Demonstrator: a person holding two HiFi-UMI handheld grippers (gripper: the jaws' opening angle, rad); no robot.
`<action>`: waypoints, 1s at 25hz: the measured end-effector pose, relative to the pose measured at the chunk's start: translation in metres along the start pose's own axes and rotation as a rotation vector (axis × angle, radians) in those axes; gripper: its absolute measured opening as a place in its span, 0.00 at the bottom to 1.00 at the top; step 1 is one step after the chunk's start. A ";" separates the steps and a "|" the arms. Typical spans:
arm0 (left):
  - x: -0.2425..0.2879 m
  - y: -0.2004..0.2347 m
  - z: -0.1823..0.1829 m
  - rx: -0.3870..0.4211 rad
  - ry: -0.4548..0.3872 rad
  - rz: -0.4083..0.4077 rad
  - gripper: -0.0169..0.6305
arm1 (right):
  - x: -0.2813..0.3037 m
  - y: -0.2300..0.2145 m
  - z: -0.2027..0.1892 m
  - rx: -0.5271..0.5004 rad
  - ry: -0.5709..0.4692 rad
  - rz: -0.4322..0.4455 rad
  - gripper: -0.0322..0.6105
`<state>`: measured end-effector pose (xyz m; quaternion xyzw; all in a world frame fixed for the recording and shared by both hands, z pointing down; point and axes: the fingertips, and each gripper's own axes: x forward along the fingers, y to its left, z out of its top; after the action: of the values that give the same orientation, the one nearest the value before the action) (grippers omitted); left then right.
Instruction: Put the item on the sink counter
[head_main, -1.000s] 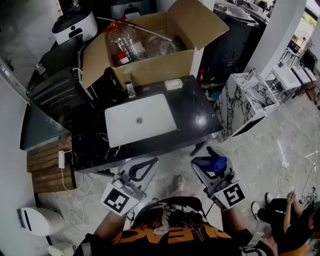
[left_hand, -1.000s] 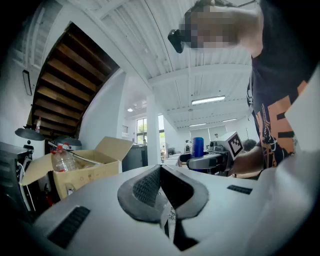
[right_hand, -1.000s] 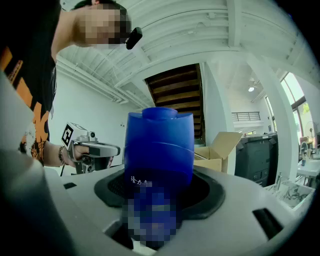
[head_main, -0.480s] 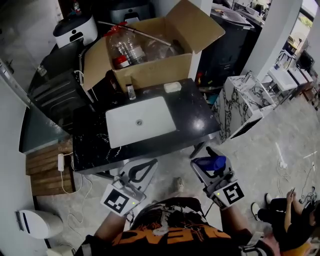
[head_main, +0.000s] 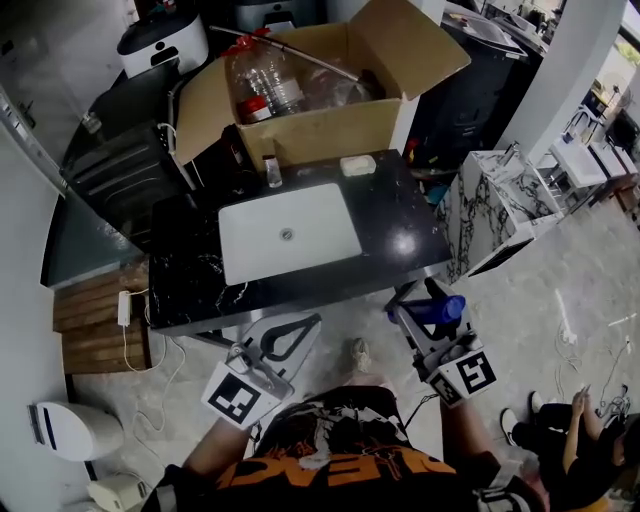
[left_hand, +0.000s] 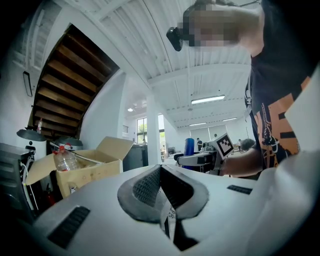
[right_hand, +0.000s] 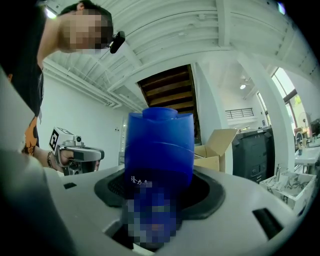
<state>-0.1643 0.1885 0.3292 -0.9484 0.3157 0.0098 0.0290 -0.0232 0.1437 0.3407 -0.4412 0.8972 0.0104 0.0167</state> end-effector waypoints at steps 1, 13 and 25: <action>0.004 0.003 -0.001 0.000 0.001 0.003 0.05 | 0.004 -0.004 0.000 -0.006 0.001 0.005 0.49; 0.096 0.057 -0.002 -0.005 0.016 0.021 0.05 | 0.061 -0.095 0.003 -0.018 0.019 0.032 0.49; 0.176 0.121 -0.024 -0.046 0.037 0.142 0.05 | 0.132 -0.183 -0.006 -0.017 0.011 0.128 0.49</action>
<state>-0.0962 -0.0150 0.3411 -0.9239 0.3825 0.0017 0.0007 0.0409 -0.0723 0.3412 -0.3830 0.9236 0.0168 0.0071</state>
